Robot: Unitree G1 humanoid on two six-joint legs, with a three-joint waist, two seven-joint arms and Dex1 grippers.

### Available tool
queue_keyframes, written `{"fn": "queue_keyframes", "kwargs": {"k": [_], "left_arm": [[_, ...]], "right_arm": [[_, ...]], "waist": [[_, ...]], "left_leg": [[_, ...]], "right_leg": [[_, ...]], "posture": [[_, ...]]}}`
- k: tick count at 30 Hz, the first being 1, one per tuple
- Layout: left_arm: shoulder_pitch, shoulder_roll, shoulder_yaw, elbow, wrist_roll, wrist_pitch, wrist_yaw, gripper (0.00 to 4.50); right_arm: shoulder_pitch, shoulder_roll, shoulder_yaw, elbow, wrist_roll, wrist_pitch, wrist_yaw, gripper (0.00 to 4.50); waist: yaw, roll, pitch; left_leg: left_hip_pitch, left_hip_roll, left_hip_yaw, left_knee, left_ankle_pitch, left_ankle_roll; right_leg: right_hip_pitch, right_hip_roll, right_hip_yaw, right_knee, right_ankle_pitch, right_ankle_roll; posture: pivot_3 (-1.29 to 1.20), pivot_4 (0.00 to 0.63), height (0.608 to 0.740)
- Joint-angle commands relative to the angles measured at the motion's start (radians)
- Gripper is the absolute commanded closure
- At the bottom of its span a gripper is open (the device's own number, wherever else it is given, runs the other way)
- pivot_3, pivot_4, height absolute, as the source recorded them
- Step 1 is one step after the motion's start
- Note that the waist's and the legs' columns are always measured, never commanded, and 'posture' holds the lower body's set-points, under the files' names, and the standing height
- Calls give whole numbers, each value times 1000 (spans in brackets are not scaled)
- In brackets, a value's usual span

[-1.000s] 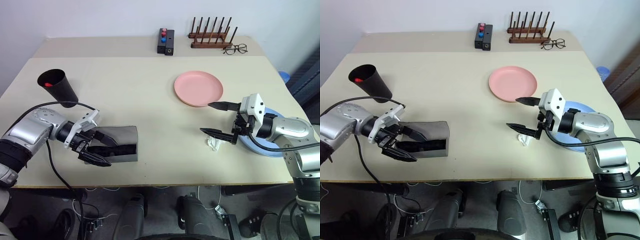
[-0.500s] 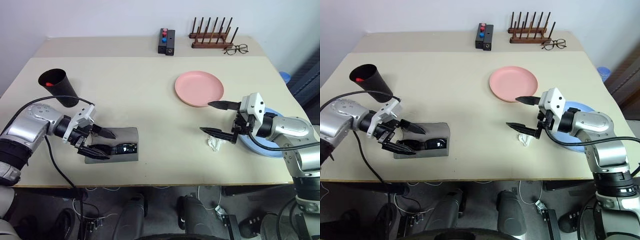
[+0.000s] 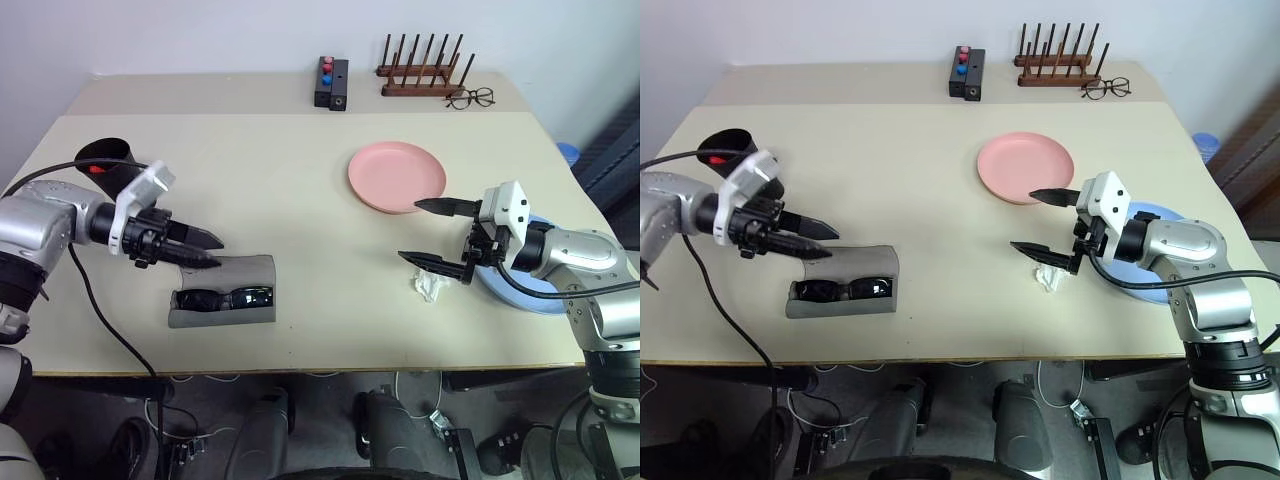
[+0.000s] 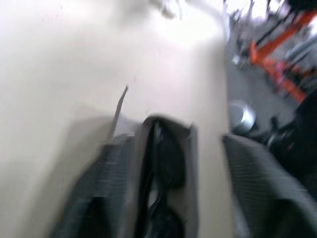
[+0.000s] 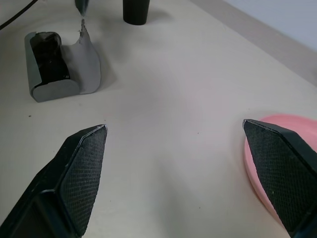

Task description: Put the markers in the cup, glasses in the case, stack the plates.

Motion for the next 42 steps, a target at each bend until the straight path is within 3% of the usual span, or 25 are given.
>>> {"fn": "queue_keyframes", "kwargs": {"k": [1, 2, 3, 13, 18, 22, 29, 37, 42], "left_arm": [[-107, -53, 153, 68, -58, 143, 7, 3938], [-128, -80, 183, 106, -32, 138, 25, 4397], [-138, -102, 202, 140, 13, 99, 46, 4463], [-39, -166, 221, 152, 349, -232, 38, 4463], [-20, -196, 213, 266, 545, -455, 155, 4463], [3, -203, 210, 312, 619, -536, 126, 4463], [79, -188, 243, 221, 598, -486, 2, 4463], [225, 6, 127, -108, 323, -287, -4, 4463], [297, 70, 80, -183, 319, -292, -4, 4463]], "right_arm": [[-21, 6, -11, -6, 2, -19, -3, 0], [-22, 6, -10, -4, 1, -20, -3, 0], [-24, 6, -10, -2, 0, -22, -2, 0], [-28, 9, -5, 8, -8, -27, 1, 0], [-21, 6, -9, 2, -11, -27, -2, 0], [-16, 4, -11, 2, -12, -28, -2, 0], [-14, 2, -11, 0, -9, -28, 3, 0], [-18, 1, -9, 18, -10, -36, 12, 0], [-25, 1, -9, 33, -13, -42, 18, 0]], "waist": [[4, 0, 0], [4, 0, 0], [2, 0, 0], [-1, 0, 0], [4, 0, 0], [2, 0, 0], [0, 0, 0], [-3, 0, 0], [-1, 1, 0]], "left_leg": [[0, 0, 0, 1, 0, 0], [0, 0, 0, 1, 0, 0], [0, -1, 0, 1, 0, 0], [1, 0, 0, 0, 0, 0], [1, 0, 0, 1, 0, 0], [1, 0, 0, 0, 0, 0], [1, 0, 0, 0, 0, 0], [1, 1, 0, 0, 0, 0], [1, 1, 0, 0, 0, 0]], "right_leg": [[0, 0, 0, 0, 0, 0], [0, 0, -1, 0, 0, 1], [1, 0, -1, 0, 0, 1], [0, 1, 0, 2, 4, 0], [1, 0, 0, 1, 4, 0], [1, 0, 0, 1, 4, 0], [0, 0, 0, 1, 4, 0], [0, 0, 0, 2, 3, -2], [0, 0, 1, 1, 2, -4]], "posture": [[0, 150, 740], [0, 150, 740], [0, 150, 740], [0, 150, 740], [0, 150, 740], [0, 150, 740], [0, 150, 740], [0, 150, 740], [0, 150, 740]]}}
